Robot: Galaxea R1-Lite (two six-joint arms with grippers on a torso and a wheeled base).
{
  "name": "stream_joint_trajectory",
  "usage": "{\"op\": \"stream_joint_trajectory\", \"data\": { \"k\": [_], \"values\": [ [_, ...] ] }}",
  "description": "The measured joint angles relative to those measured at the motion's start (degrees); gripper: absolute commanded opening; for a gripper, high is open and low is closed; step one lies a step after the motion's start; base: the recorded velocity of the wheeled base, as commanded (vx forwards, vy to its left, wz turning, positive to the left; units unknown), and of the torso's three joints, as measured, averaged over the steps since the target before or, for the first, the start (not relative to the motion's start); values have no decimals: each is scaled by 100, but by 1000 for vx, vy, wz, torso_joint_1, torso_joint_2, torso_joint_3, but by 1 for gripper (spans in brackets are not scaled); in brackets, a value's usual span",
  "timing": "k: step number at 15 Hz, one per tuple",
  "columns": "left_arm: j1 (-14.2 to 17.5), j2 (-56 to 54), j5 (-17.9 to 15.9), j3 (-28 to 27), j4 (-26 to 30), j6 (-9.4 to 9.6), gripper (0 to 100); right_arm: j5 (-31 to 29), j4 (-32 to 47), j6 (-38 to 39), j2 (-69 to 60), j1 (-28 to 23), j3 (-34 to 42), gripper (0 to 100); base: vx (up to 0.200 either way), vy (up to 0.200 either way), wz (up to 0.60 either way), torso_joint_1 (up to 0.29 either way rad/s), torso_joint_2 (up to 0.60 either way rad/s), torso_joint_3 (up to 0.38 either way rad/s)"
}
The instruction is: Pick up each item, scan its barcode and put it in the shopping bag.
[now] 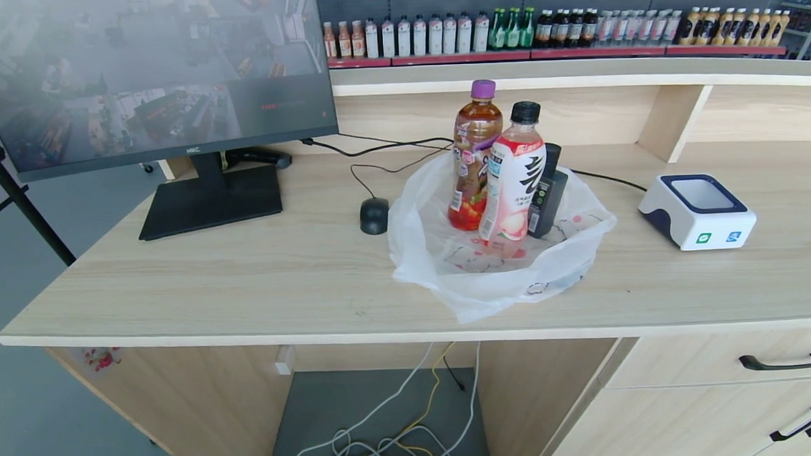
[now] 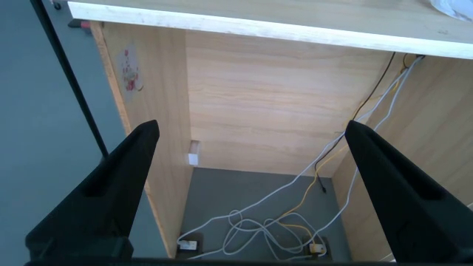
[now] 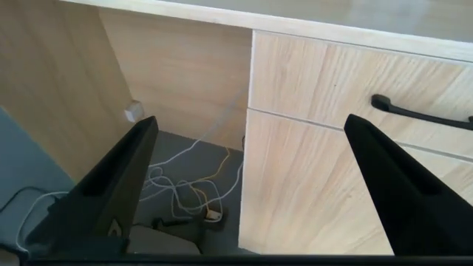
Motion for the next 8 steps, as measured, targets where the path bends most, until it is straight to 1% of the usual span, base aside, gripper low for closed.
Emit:
{"op": "stream_joint_trajectory", "data": {
  "k": [3,4,5,7,8],
  "values": [
    [0,0,-2,0,0,2,100,-190,-20,88,126,-102,7,100,0,0,0,0,0,0],
    [0,0,-2,0,0,7,100,-194,-22,99,195,-297,7,100,0,0,0,0,0,0],
    [0,0,-5,0,0,7,100,-196,-24,112,254,-535,7,100,0,0,0,0,0,0],
    [0,0,-2,0,0,7,100,-188,-29,155,349,-1318,11,100,0,0,0,0,0,0],
    [0,0,-2,0,0,7,100,-180,-33,163,330,-1565,11,100,0,0,0,0,0,0]
  ]
}}
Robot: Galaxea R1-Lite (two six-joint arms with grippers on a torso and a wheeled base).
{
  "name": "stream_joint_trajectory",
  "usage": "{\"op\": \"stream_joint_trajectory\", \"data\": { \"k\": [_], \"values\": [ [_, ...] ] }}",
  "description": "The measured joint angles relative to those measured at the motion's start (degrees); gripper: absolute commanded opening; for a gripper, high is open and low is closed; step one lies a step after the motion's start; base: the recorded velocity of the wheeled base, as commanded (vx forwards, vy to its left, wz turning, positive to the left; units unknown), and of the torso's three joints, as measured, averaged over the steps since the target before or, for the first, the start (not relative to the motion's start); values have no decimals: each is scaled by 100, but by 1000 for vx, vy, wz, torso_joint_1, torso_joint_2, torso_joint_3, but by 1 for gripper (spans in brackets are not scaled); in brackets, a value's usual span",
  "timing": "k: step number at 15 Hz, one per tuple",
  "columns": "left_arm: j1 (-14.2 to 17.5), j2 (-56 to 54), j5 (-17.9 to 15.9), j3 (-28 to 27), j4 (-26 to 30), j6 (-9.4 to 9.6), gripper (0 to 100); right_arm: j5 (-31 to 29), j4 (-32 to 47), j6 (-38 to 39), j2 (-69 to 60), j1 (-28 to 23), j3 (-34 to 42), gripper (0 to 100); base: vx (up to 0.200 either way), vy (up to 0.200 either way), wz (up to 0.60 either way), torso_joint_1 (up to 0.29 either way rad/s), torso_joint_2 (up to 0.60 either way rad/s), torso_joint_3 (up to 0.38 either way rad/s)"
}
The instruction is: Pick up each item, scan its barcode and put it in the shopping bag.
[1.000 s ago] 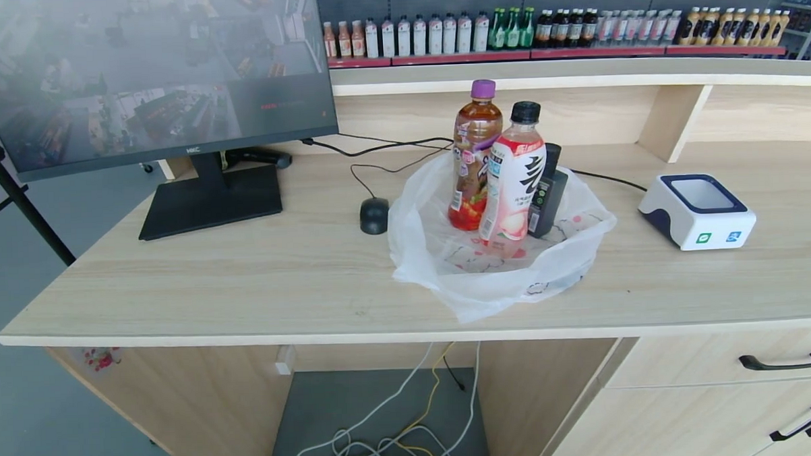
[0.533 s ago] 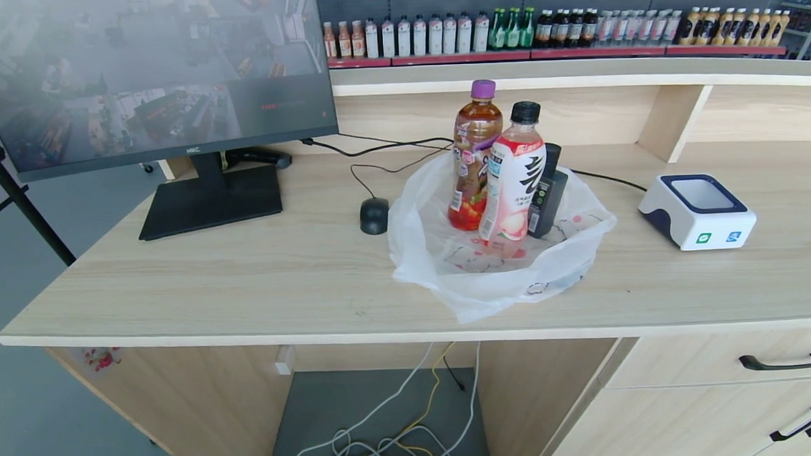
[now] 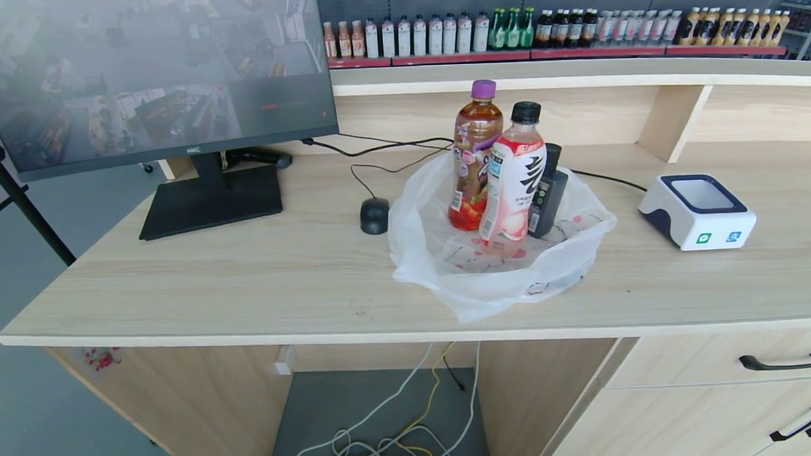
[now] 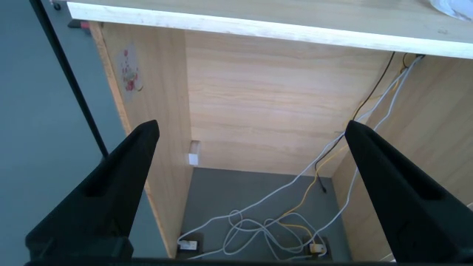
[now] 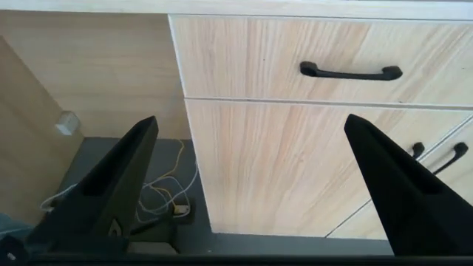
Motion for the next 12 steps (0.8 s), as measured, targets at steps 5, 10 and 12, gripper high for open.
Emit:
{"op": "stream_joint_trajectory", "data": {
  "k": [5,10,12],
  "values": [
    [0,0,5,0,0,-11,100,446,-44,-121,-424,-72,22,100,-40,0,0,0,0,0],
    [0,0,2,0,0,-2,100,457,-108,173,-488,-74,146,100,-80,0,0,4,1,-2],
    [2,-1,0,0,0,0,100,457,-108,173,-490,-74,151,100,0,0,0,0,0,0]
  ]
}}
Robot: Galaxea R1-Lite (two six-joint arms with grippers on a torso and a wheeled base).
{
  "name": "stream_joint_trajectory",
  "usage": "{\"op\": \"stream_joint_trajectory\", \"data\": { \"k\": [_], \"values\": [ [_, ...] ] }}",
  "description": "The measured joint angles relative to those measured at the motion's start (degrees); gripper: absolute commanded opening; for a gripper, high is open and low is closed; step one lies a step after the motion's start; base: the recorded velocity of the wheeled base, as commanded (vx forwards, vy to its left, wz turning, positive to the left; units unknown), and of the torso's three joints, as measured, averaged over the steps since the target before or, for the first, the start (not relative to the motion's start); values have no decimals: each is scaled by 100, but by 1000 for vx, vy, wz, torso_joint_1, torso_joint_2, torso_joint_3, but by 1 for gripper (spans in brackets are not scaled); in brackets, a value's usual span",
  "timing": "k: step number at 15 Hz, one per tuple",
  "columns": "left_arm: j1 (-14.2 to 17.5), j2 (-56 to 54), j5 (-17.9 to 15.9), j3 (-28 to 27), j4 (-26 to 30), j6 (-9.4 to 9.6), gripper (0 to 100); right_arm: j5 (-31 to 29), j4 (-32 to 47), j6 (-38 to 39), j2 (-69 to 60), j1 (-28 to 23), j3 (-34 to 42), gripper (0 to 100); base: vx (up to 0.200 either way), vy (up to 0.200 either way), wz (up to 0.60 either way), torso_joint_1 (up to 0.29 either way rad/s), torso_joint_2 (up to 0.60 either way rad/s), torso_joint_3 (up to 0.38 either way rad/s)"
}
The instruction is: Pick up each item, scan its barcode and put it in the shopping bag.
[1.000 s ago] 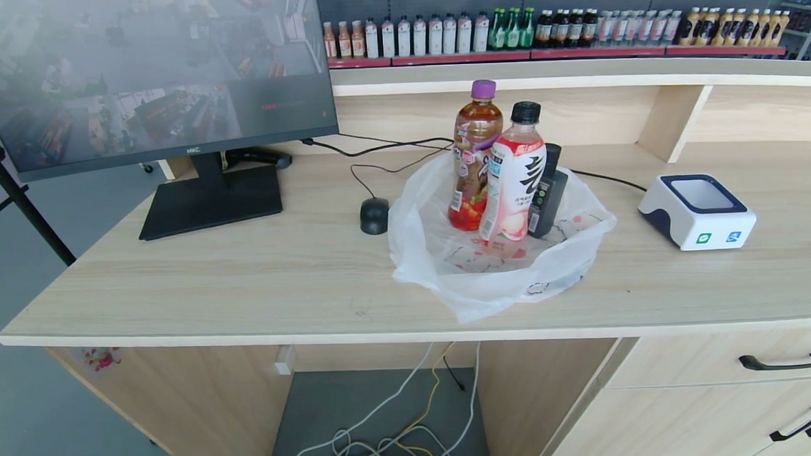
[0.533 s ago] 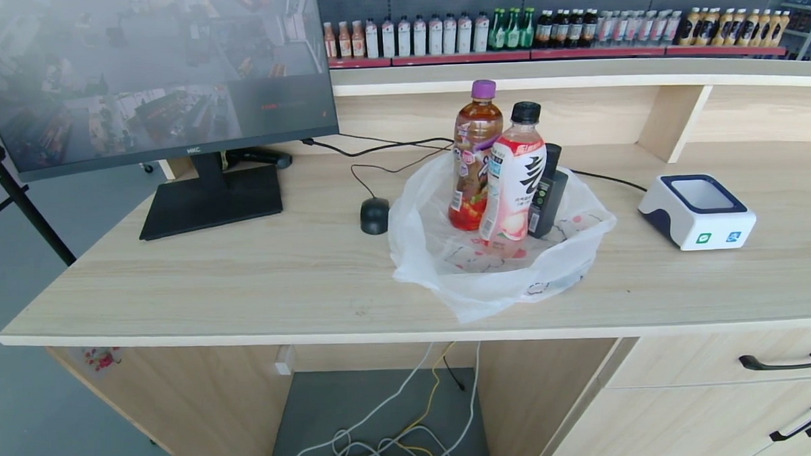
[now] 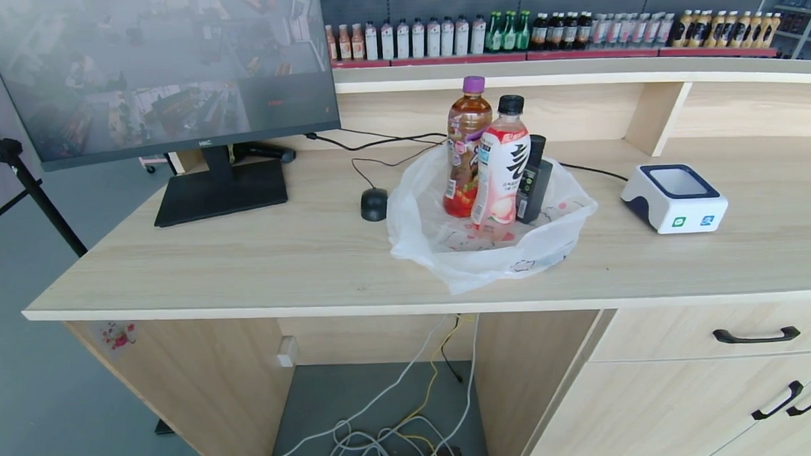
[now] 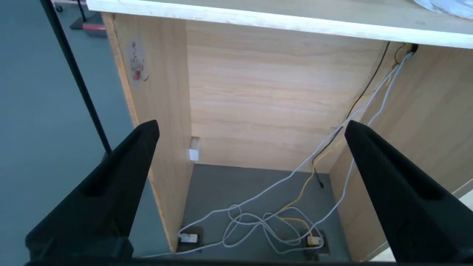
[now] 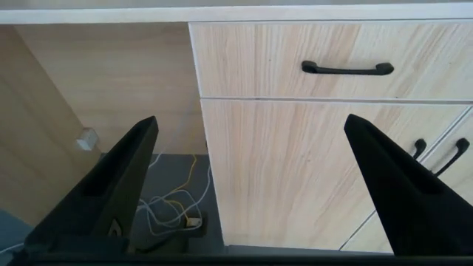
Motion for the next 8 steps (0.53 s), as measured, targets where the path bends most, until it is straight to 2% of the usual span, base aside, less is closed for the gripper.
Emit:
{"op": "stream_joint_trajectory", "data": {
  "k": [1,8],
  "values": [
    [-2,1,0,0,0,0,100,2,0,0,0,0,2,100,0,0,0,0,0,0],
    [2,1,7,0,0,-18,100,2,10,0,0,7,5,100,0,-200,0,6,6,4]
  ]
}}
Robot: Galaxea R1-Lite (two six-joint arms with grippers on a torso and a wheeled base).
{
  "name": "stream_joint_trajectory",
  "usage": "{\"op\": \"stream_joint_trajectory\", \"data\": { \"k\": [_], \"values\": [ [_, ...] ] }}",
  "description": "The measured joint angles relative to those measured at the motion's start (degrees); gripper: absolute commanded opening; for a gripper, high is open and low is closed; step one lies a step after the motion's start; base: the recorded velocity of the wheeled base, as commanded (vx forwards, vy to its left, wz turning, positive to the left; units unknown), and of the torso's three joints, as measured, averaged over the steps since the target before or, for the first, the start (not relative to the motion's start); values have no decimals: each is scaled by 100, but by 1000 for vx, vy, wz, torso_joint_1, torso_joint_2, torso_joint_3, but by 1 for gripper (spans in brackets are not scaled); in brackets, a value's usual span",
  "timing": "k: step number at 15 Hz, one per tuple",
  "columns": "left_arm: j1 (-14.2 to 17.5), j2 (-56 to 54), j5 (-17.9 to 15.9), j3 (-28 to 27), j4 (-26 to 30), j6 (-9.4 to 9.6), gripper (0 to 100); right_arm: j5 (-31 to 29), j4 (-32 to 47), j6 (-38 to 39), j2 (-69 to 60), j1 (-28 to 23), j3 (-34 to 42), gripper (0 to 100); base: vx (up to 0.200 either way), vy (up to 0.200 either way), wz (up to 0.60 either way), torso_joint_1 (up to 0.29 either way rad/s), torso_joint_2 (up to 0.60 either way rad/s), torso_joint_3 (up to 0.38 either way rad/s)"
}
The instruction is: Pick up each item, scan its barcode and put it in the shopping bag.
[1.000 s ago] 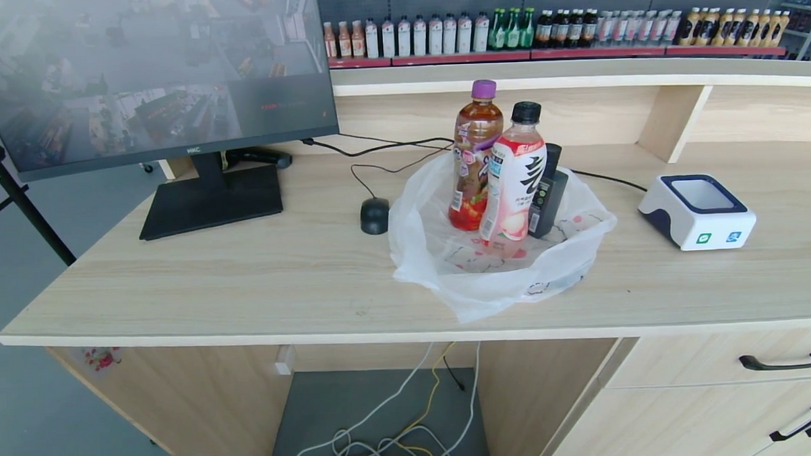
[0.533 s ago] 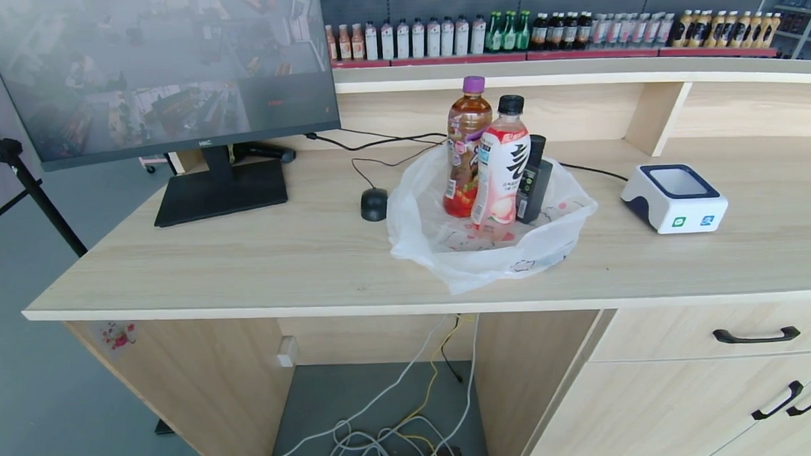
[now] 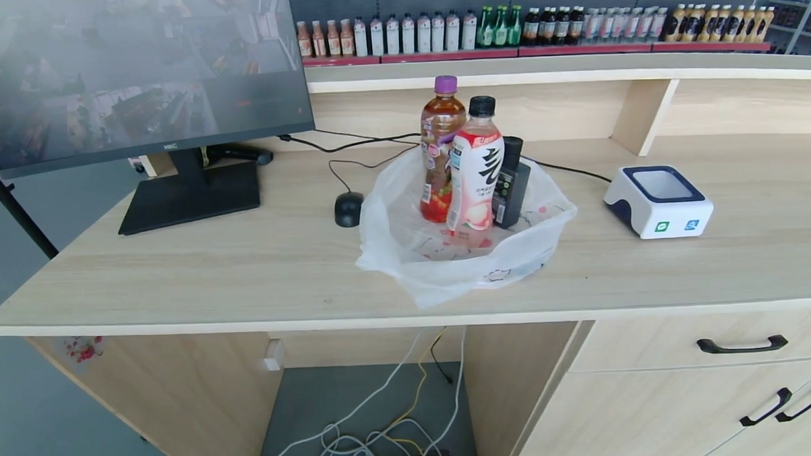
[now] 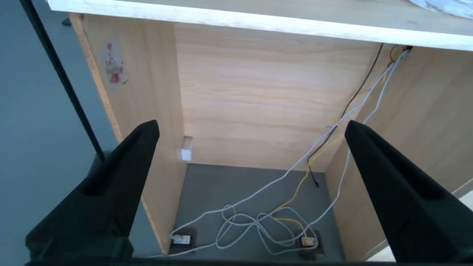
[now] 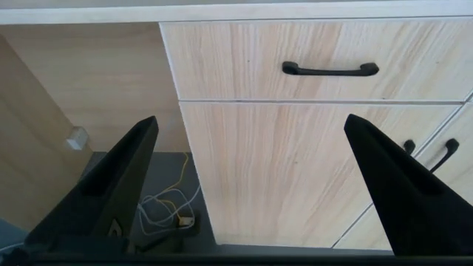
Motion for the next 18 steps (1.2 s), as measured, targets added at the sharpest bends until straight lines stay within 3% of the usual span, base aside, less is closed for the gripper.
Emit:
{"op": "stream_joint_trajectory", "data": {
  "k": [18],
  "values": [
    [-5,0,0,0,2,-6,100,-2,-2,7,-5,-7,-2,100,0,-200,0,3,1,4]
  ]
}}
